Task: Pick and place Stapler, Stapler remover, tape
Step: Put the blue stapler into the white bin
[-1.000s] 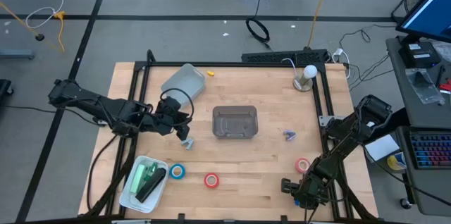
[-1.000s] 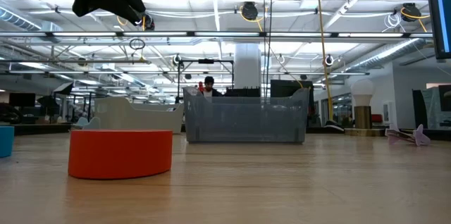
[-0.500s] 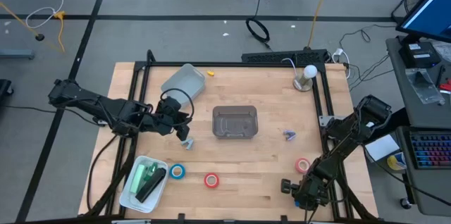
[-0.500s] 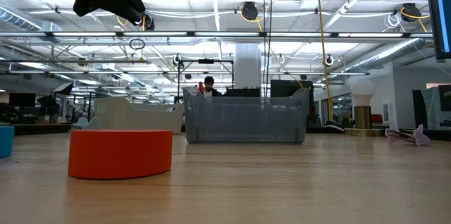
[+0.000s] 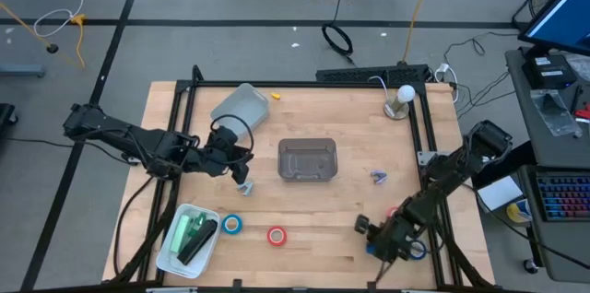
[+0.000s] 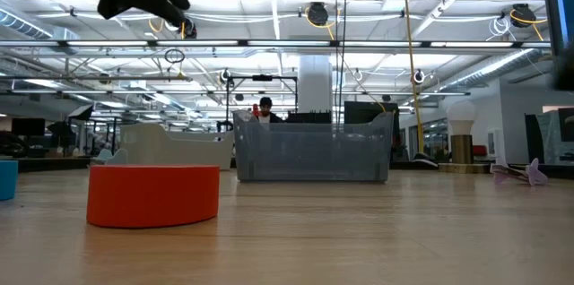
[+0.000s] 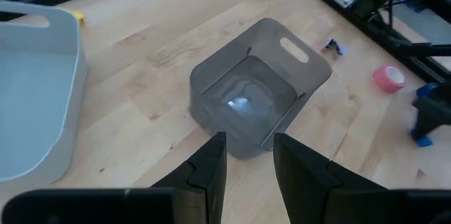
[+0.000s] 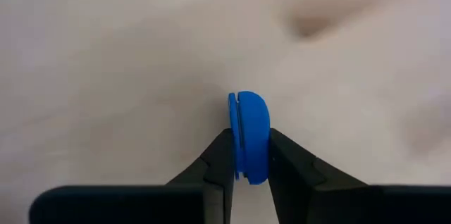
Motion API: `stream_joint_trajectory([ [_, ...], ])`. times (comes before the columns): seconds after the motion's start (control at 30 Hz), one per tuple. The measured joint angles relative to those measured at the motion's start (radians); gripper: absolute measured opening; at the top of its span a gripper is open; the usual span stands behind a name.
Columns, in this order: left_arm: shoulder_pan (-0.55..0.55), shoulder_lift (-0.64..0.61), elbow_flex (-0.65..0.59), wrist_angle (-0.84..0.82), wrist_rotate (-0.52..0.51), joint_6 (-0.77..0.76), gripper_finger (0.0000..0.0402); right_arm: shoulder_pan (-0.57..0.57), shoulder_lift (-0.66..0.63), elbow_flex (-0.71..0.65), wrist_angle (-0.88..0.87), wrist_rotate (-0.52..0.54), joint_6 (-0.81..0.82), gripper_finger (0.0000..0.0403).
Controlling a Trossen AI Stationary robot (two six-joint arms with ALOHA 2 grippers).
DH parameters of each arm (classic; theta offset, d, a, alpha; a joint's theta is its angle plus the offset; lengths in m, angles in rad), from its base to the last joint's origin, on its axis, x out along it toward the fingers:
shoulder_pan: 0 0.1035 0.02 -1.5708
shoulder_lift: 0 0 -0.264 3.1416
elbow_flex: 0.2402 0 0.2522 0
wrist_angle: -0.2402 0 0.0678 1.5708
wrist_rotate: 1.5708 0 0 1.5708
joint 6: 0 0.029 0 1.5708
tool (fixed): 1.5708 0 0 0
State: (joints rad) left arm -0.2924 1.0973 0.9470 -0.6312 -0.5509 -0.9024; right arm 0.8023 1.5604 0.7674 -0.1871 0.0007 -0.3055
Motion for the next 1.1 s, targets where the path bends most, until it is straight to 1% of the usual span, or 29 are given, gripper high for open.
stream_joint_trajectory([
  [0.1, 0.000, 0.000, 0.000, 0.017, 0.000, 0.025, 0.0120, -0.049, -0.047, 0.000, -0.004, 0.044, -0.021, 0.0056],
  [0.2, 0.000, 0.000, 0.000, 0.044, 0.000, 0.049, 0.0120, -0.101, -0.099, 0.000, -0.026, 0.063, -0.033, 0.0056],
  [0.37, 0.000, 0.002, 0.000, 0.120, -0.001, 0.120, 0.0120, -0.202, -0.201, 0.001, -0.064, 0.170, -0.112, 0.0056],
  [0.47, 0.003, 0.014, 0.000, 0.182, -0.001, 0.195, 0.0120, -0.289, -0.272, 0.001, -0.064, 0.236, -0.173, 0.0056],
  [0.5, 0.003, 0.019, 0.000, 0.204, -0.001, 0.224, 0.0120, -0.325, -0.297, 0.001, -0.062, 0.243, -0.197, 0.0056],
  [0.57, 0.007, 0.034, 0.000, 0.263, -0.002, 0.291, 0.0120, -0.401, -0.342, 0.001, -0.036, 0.241, -0.228, 0.0056],
  [0.67, 0.016, 0.077, 0.000, 0.378, -0.002, 0.400, 0.0120, -0.512, -0.399, 0.001, 0.059, 0.228, -0.238, 0.0056],
  [0.73, 0.026, 0.115, 0.000, 0.472, -0.002, 0.490, 0.0120, -0.578, -0.425, 0.002, 0.139, 0.186, -0.233, 0.0055],
  [0.8, 0.036, 0.161, 0.000, 0.596, -0.002, 0.590, 0.0120, -0.632, -0.441, 0.002, 0.219, 0.145, -0.195, 0.0055],
  [0.87, 0.048, 0.214, 0.000, 0.724, -0.002, 0.690, 0.0120, -0.676, -0.444, 0.003, 0.304, 0.107, -0.141, 0.0055],
  [0.97, 0.067, 0.294, 0.000, 0.937, -0.002, 0.834, 0.0120, -0.719, -0.444, 0.004, 0.369, 0.052, -0.078, 0.0055],
  [1.03, 0.077, 0.339, 0.000, 1.062, -0.002, 0.902, 0.0120, -0.739, -0.444, 0.004, 0.402, 0.021, -0.050, 0.0055],
  [1.1, 0.091, 0.378, 0.000, 1.160, -0.001, 0.940, 0.0120, -0.753, -0.444, 0.004, 0.416, 0.020, -0.028, 0.0055],
])
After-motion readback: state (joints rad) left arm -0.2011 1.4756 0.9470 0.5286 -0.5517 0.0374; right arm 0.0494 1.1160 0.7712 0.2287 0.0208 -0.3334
